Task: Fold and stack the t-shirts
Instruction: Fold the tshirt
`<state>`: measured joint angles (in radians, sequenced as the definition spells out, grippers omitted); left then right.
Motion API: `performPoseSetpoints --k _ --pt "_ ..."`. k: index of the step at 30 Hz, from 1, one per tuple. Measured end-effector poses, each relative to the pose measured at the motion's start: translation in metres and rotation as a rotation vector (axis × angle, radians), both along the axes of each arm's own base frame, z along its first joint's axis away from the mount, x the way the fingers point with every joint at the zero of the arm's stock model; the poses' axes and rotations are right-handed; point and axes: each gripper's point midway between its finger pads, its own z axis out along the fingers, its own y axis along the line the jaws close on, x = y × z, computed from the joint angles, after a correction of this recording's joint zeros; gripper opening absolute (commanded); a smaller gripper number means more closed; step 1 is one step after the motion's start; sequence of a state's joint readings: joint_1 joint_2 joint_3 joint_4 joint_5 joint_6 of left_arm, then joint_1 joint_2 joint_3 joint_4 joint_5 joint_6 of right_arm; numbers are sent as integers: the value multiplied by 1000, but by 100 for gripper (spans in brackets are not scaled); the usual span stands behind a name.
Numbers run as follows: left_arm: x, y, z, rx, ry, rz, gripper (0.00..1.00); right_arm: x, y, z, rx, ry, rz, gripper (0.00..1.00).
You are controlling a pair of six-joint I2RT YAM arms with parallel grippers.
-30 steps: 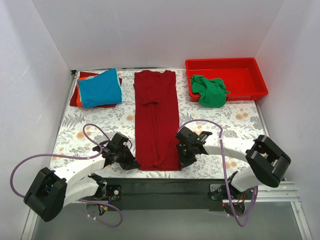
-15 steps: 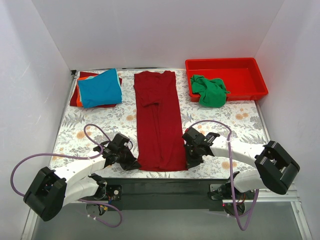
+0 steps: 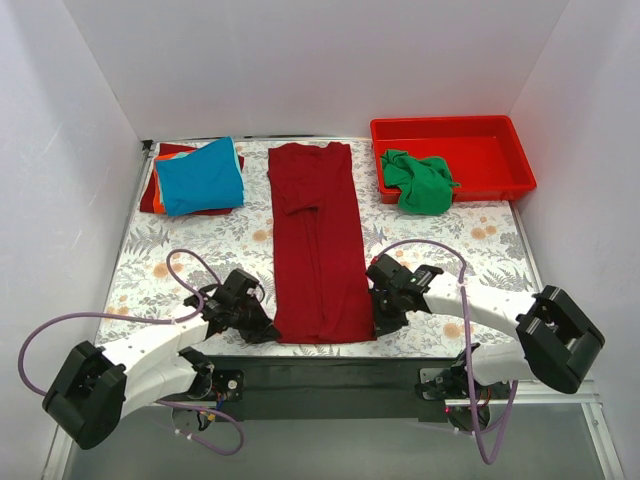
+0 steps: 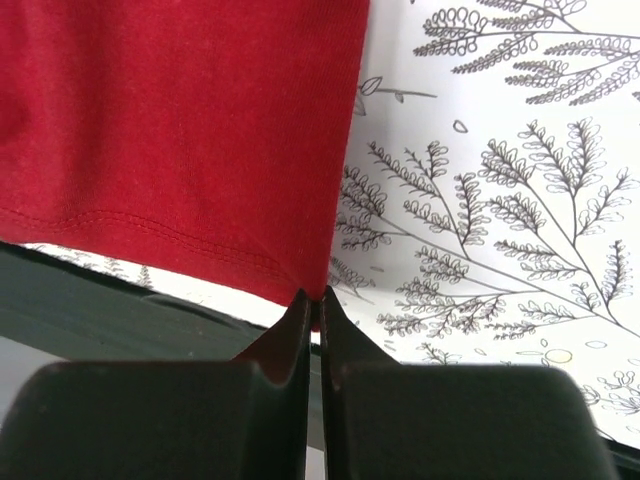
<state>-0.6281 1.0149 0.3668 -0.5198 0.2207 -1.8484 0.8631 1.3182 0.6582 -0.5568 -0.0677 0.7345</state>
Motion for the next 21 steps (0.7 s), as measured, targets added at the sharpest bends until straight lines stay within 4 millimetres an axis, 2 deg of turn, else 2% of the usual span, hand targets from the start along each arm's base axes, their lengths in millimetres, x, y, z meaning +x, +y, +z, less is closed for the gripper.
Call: performPoseSetpoints --k 6,12,16,21 --pt "4 1 18 2 -22 24 0 3 4 17 17 -13 1 1" --pt "29 -3 51 2 -119 67 0 19 13 44 34 -59 -11 1" --pt "40 -1 54 38 -134 87 0 33 15 58 44 -91 -28 1" --pt "56 0 50 96 -158 96 0 62 15 62 10 -124 -39 1"
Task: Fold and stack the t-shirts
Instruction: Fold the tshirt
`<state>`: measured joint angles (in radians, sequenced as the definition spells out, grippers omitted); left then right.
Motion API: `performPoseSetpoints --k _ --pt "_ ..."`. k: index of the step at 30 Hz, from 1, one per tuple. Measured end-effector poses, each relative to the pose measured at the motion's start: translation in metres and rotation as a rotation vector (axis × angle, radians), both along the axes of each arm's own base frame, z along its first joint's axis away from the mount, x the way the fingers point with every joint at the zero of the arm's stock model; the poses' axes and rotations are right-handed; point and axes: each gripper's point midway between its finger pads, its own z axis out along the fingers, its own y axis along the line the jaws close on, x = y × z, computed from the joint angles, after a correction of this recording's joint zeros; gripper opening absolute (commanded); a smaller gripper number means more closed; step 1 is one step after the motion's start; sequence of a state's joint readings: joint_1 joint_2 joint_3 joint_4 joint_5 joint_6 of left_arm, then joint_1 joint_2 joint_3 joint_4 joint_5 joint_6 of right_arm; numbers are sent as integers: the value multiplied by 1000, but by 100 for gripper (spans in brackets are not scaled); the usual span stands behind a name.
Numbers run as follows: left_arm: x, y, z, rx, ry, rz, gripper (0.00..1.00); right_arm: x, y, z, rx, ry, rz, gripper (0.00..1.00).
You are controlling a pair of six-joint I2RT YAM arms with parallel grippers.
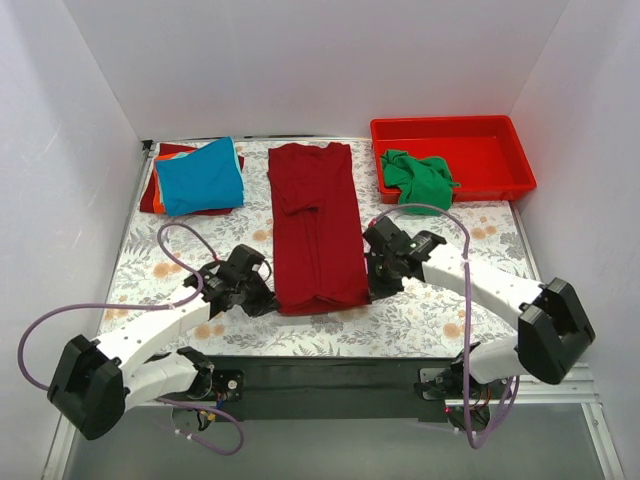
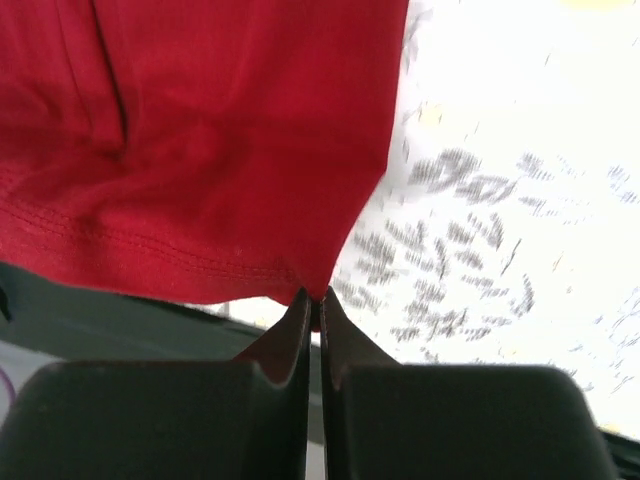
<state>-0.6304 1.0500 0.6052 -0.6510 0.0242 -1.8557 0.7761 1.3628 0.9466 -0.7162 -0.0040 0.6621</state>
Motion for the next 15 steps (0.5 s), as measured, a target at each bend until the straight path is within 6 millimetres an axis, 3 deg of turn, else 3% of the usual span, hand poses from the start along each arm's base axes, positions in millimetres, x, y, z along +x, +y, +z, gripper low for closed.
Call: performPoseSetpoints --k 6,15 --pt "34 -3 0 65 -52 -15 0 46 7 4 -53 -48 7 1" --pt "113 17 7 58 -166 26 0 114 10 6 -91 -102 -6 1"
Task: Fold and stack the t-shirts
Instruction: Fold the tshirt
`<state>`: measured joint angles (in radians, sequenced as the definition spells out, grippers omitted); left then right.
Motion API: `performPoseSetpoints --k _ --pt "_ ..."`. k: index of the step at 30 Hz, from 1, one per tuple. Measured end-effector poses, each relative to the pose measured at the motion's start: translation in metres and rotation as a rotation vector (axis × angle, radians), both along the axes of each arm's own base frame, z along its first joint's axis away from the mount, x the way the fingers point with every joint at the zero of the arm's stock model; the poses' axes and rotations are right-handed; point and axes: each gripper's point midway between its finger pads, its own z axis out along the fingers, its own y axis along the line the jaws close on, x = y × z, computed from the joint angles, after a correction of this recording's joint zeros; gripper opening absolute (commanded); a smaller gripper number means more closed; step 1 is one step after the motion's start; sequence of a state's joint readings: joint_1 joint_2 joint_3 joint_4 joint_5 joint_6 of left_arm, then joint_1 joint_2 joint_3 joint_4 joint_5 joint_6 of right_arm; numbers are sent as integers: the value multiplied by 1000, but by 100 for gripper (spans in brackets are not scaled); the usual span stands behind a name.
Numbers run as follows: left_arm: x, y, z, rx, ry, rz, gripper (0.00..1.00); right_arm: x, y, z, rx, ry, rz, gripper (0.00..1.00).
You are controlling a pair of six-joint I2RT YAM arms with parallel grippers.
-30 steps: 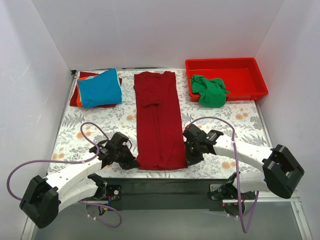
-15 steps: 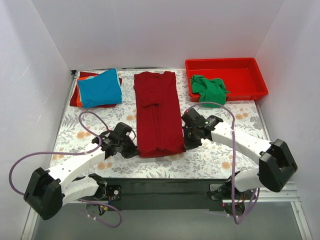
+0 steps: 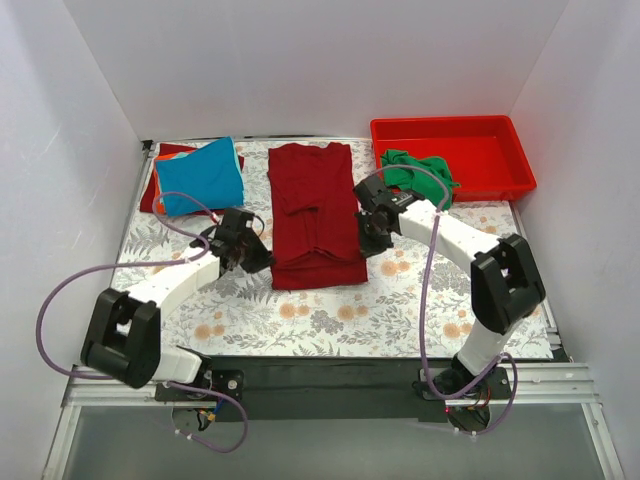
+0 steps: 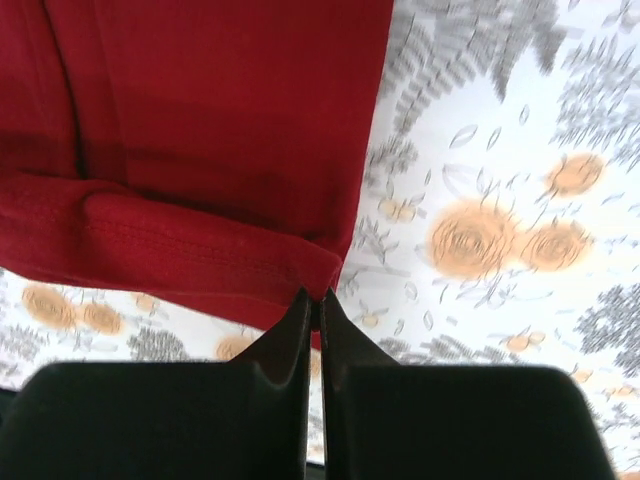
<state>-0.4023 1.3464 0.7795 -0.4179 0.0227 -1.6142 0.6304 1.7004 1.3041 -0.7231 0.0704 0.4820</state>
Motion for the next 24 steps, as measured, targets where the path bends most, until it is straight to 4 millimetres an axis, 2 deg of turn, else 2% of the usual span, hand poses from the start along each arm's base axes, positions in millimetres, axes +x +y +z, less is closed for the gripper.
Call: performPoseSetpoints --k 7,13,19,24 --pt "71 -15 -5 -14 -52 -97 0 54 0 -4 -28 -35 -20 1" --pt "119 -21 -13 -14 -86 -140 0 96 1 -12 -37 -54 -38 1" --pt "134 -17 -22 -15 -72 -128 0 116 3 -31 -41 -32 -37 1" --pt "137 -14 -26 -12 -64 -114 0 125 6 -35 -31 -26 -27 1"
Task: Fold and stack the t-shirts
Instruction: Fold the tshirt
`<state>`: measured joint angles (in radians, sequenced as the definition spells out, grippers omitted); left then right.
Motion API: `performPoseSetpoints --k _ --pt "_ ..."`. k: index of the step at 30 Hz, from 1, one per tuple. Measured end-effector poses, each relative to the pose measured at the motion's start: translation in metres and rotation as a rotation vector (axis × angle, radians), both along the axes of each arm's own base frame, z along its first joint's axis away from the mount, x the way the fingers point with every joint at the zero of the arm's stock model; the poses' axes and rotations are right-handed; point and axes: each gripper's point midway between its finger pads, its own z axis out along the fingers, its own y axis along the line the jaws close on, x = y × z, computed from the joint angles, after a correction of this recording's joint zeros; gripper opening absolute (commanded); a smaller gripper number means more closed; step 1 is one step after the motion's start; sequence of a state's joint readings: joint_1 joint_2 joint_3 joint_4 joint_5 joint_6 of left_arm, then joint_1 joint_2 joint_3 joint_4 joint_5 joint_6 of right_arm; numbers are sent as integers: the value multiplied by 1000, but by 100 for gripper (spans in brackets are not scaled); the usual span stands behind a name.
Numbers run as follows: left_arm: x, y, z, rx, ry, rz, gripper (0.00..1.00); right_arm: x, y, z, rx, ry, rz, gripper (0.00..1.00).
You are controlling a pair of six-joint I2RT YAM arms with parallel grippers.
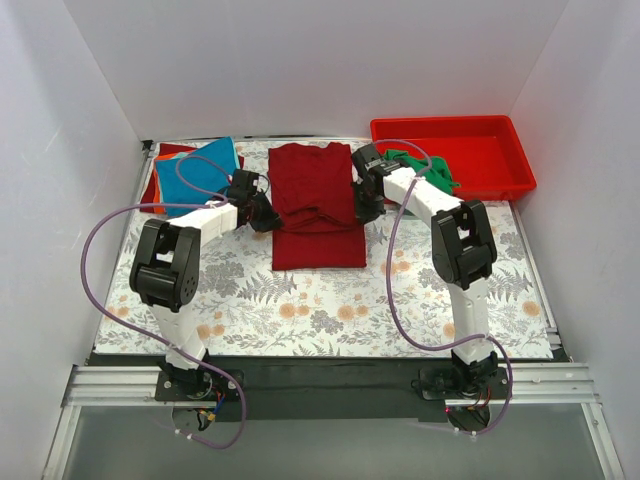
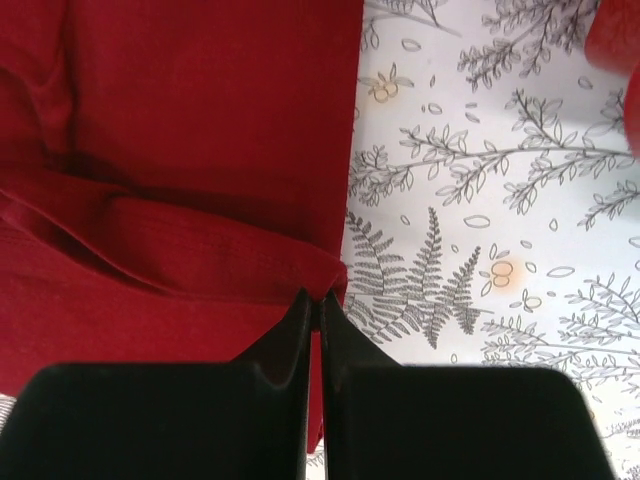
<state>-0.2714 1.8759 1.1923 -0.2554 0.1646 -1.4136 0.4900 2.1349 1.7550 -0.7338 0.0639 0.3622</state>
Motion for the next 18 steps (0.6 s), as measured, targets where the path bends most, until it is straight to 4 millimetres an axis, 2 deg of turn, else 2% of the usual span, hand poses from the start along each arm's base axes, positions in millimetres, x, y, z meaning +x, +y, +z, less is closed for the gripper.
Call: performPoseSetpoints --k 11,18 --pt "8 10 2 5 -9 36 0 17 10 10 50 -25 13 1" --pt "25 12 -3 5 -11 42 0 26 14 -3 51 -10 20 1"
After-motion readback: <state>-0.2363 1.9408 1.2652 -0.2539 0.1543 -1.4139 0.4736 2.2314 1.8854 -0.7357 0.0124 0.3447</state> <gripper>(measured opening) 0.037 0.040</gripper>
